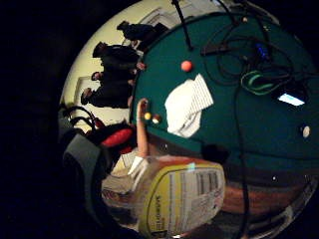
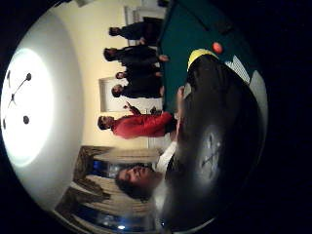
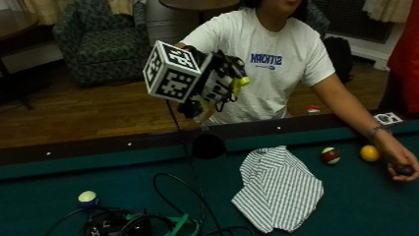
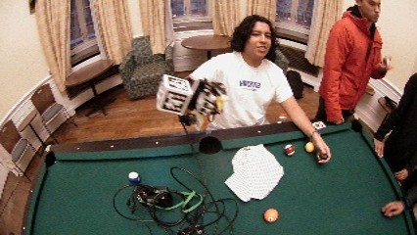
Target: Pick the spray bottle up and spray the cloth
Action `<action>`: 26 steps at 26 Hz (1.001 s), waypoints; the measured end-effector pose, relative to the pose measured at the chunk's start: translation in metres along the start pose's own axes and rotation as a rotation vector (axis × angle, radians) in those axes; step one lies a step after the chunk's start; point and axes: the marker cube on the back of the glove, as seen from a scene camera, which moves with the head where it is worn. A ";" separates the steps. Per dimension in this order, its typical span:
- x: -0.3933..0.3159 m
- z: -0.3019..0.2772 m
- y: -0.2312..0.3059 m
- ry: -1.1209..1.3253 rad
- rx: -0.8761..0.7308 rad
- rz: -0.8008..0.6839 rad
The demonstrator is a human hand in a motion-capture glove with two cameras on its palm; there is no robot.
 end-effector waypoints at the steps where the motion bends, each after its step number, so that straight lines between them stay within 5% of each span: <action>1: 0.000 0.012 -0.008 0.026 -0.052 0.044; 11: 0.051 0.135 -0.069 0.319 -0.437 0.472; 26: 0.150 0.212 -0.087 0.560 -0.649 0.750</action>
